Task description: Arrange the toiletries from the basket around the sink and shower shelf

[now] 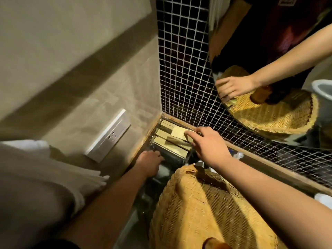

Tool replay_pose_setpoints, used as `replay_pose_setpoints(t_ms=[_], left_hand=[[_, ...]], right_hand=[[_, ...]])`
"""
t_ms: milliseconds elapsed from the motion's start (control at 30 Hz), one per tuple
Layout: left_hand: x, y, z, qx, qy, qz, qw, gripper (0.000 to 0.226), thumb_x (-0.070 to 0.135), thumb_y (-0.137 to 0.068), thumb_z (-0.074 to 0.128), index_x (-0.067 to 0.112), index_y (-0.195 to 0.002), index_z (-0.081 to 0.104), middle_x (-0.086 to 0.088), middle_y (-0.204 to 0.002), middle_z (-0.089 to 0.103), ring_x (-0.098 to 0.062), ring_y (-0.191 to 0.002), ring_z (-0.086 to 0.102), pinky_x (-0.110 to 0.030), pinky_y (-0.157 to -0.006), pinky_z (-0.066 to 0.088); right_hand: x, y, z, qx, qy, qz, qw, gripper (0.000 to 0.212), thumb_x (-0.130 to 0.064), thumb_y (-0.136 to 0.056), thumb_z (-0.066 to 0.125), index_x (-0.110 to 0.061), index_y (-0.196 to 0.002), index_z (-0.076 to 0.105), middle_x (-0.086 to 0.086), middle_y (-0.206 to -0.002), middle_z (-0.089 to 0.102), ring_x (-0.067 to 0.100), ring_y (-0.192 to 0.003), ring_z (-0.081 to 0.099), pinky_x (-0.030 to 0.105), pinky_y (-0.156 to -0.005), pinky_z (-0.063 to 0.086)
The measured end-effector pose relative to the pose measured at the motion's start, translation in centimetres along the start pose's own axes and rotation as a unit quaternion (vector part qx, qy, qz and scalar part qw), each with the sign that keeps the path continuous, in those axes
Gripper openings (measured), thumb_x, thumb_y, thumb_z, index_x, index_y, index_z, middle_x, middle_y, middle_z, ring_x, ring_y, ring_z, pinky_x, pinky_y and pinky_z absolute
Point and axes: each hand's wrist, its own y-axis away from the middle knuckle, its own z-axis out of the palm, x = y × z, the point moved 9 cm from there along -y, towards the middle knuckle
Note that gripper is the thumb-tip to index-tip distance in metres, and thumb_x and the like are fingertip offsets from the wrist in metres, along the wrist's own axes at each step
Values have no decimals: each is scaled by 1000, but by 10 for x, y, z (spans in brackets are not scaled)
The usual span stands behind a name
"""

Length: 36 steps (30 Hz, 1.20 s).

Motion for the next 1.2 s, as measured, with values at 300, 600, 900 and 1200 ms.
replay_pose_setpoints(t_ms=[300, 600, 900, 1200], left_hand=[[-10, 8, 13, 4, 37, -18, 999, 54, 35, -87, 65, 26, -138, 51, -4, -135, 52, -25, -121, 51, -42, -101, 41], [-21, 1, 34, -37, 19, -57, 998, 53, 27, -91, 59, 26, -142, 47, -5, -141, 48, -26, -126, 47, -42, -102, 38], [-14, -6, 61, -72, 16, -56, 996, 59, 30, -91, 60, 26, -146, 42, -5, -142, 46, -26, -125, 47, -40, -97, 40], [-18, -20, 62, -56, 26, -53, 997, 52, 25, -94, 51, 28, -145, 45, -2, -145, 45, -24, -126, 47, -41, -99, 40]], right_hand=[[-40, -40, 34, -42, -48, -17, 998, 45, -33, -92, 61, -36, -135, 47, 3, -123, 58, 25, -114, 53, 40, -90, 52], [-38, -73, 104, -123, -93, 30, 988, 38, -31, -90, 66, -35, -126, 59, 2, -112, 59, 26, -101, 62, 38, -76, 56], [-29, -83, 164, -163, -117, 41, 979, 48, -27, -87, 68, -33, -133, 53, 6, -123, 57, 26, -108, 58, 39, -81, 54], [-27, -85, 191, -172, -108, 47, 978, 57, -23, -82, 75, -33, -134, 52, 6, -125, 56, 29, -113, 56, 43, -86, 55]])
